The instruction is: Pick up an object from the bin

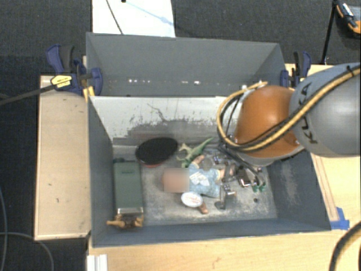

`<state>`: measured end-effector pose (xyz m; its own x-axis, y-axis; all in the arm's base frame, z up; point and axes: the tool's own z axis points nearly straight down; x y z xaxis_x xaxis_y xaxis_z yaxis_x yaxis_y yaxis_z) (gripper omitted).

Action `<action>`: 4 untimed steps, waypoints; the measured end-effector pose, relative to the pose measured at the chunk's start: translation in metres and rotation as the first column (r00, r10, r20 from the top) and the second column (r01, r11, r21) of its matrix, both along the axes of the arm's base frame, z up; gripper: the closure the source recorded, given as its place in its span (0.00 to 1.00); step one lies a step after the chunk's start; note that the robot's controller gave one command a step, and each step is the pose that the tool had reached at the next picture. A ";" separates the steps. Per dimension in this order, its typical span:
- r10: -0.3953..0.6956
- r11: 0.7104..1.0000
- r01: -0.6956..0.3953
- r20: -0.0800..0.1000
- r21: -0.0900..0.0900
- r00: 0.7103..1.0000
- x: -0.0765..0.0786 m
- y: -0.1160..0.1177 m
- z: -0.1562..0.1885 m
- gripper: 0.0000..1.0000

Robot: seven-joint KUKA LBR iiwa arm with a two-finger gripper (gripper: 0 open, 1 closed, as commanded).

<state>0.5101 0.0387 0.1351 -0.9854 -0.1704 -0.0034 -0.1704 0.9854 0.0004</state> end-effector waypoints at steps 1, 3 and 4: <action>0.048 0.999 -0.048 0.003 0.000 0.999 -0.009 -0.004 -0.046 0.00; 0.165 0.986 -0.165 0.008 0.000 0.986 -0.009 -0.001 -0.062 1.00; 0.164 0.986 -0.164 0.003 0.000 0.986 -0.010 -0.002 -0.057 1.00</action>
Offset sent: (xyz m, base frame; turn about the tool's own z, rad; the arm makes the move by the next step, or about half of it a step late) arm -0.0123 -0.0020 -0.0651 -0.1683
